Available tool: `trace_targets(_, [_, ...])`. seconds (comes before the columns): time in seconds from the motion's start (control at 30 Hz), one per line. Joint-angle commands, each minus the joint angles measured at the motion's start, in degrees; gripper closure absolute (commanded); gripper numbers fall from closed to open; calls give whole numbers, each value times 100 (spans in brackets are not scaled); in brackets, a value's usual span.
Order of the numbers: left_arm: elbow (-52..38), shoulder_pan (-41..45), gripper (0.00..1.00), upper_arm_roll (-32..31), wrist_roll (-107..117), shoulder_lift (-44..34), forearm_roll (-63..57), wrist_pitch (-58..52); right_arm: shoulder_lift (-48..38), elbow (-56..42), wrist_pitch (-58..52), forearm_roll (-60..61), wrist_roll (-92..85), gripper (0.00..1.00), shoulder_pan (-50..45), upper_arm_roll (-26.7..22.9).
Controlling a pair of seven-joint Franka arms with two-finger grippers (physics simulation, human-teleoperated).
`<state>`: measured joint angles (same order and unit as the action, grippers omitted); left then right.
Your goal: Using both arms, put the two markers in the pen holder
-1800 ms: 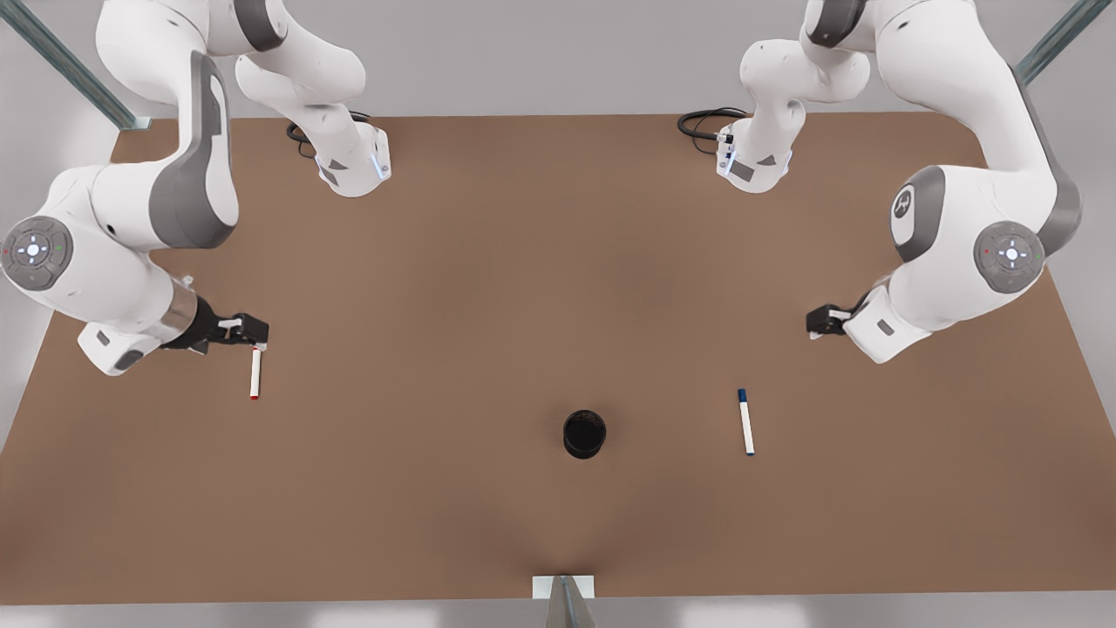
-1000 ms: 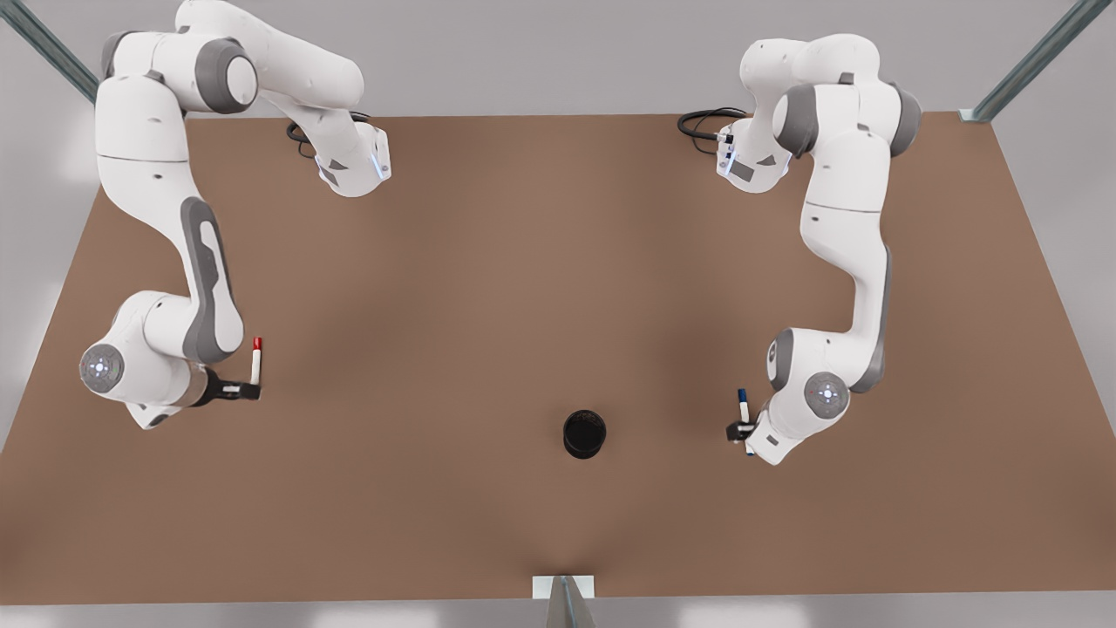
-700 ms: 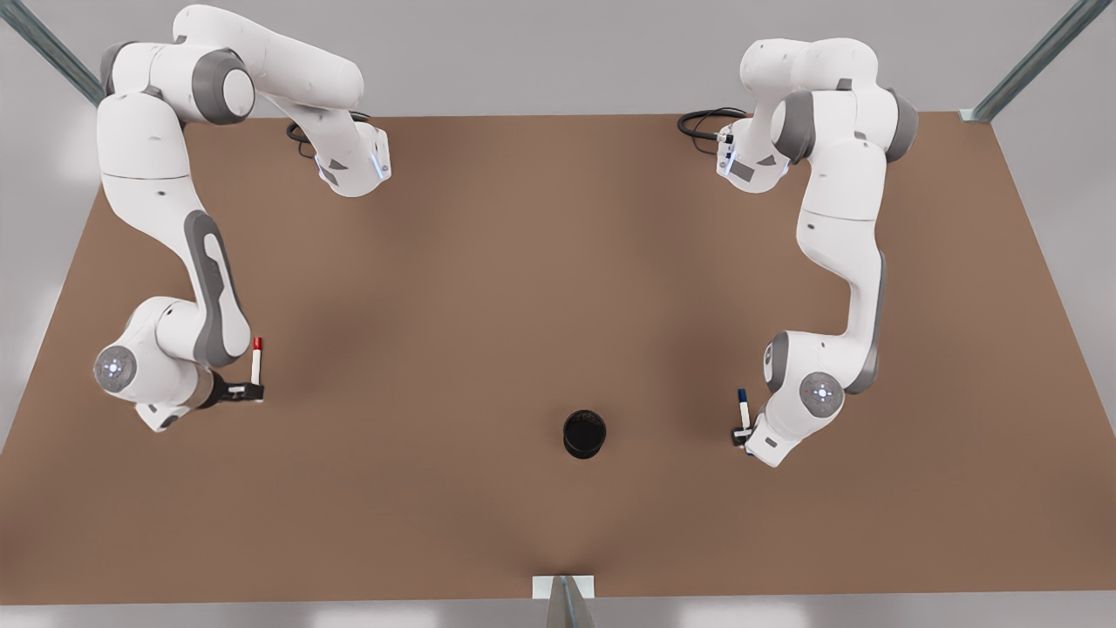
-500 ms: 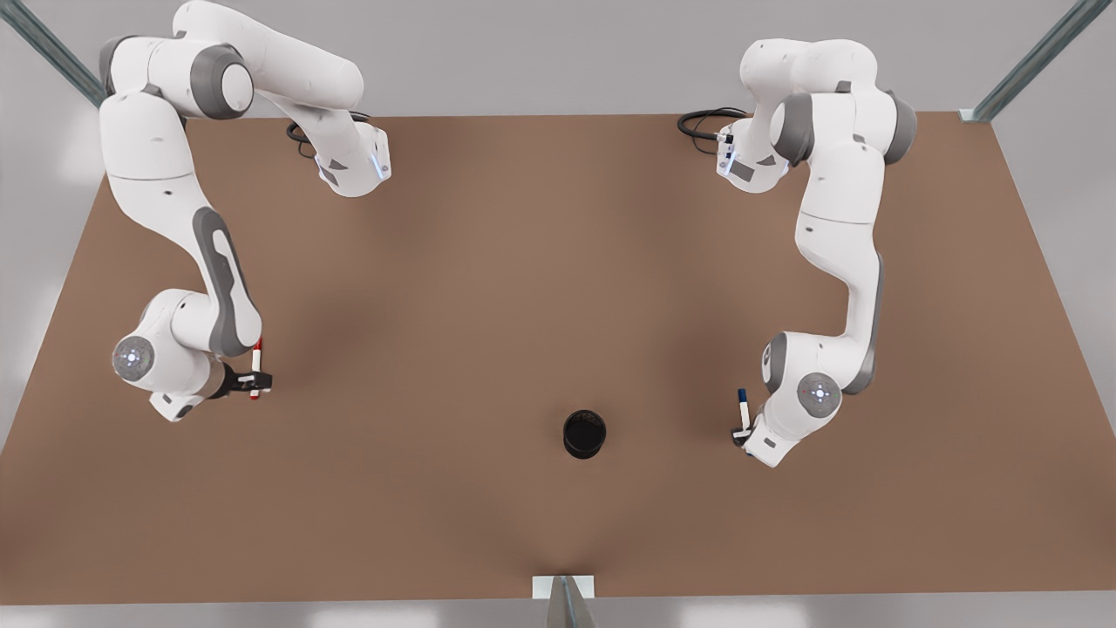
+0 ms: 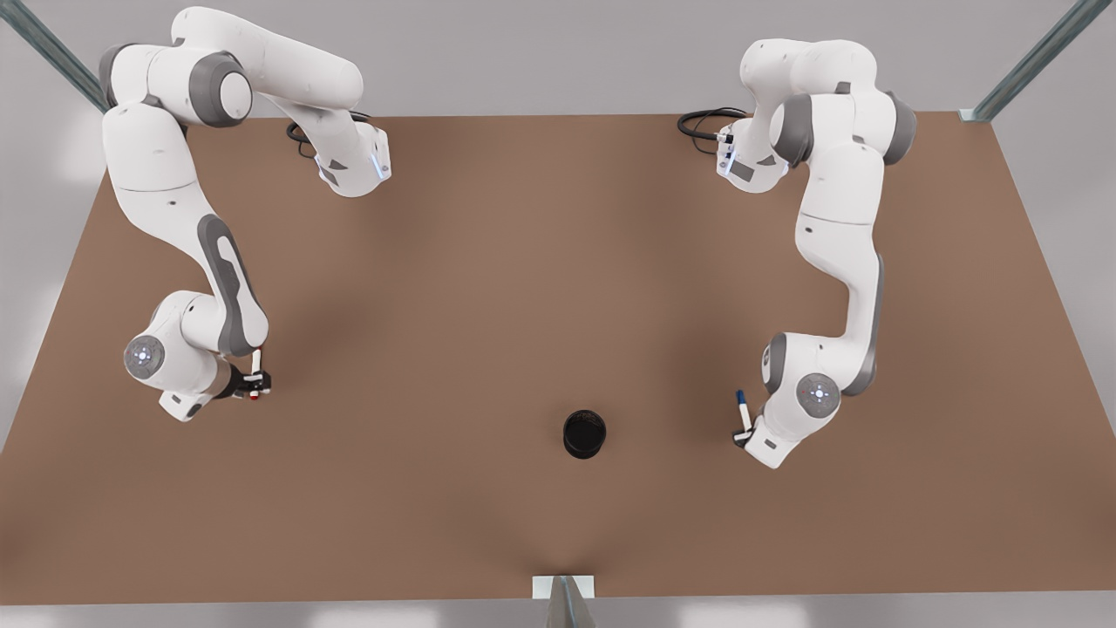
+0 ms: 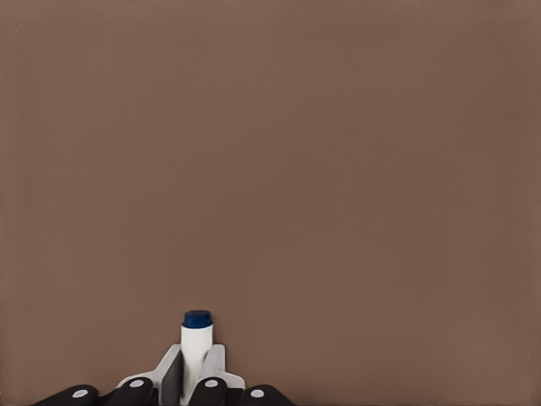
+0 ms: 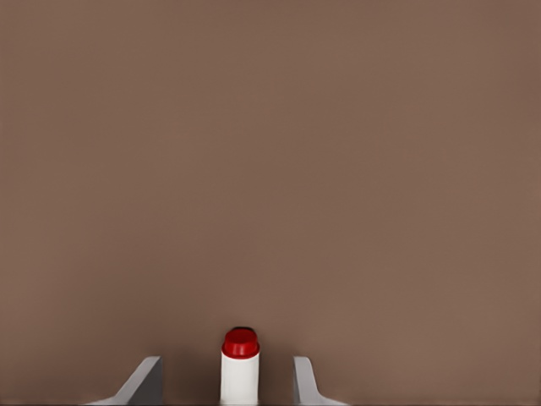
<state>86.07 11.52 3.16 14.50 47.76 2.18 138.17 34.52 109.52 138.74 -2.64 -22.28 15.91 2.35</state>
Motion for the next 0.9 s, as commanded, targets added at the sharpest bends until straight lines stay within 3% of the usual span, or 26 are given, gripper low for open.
trace_targets(0.0, [-231, 9, 79, 0, 26, -56, 37, -544, -24, 34, 66, 10, -391, 35, 17, 2])
trace_targets(0.03, [-547, 26, 79, 9, 44, -109, 37, -1054, -24, 60, 66, 10, -444, 37, 34, 2])
trace_targets(0.17, [-697, 263, 79, -131, 53, -1084, 169, -1353, -42, 122, 83, 10, -470, 42, 43, 2])
trace_targets(0.27, [-916, 255, 79, -1212, 62, -1524, 336, -1468, -51, 140, 83, 10, -462, 45, 43, 2])
trace_targets(0.3, [-1224, 360, 79, -1537, 9, -1410, 389, -1083, -51, 157, 83, 10, -462, 45, 43, 2])
trace_targets(0.4, [-1224, 1274, 79, -1617, -1335, -1006, 380, 1458, -51, 157, 83, 10, -462, 46, 43, 2])
trace_targets(0.57, [-1066, 1520, 79, -1608, -3287, -461, 169, 3981, -42, 157, 83, 10, -462, 53, 52, 2])
trace_targets(0.87, [-187, 1248, 79, -1608, -3375, -311, -446, 4904, -42, 157, 83, 10, -462, 67, 78, 2])
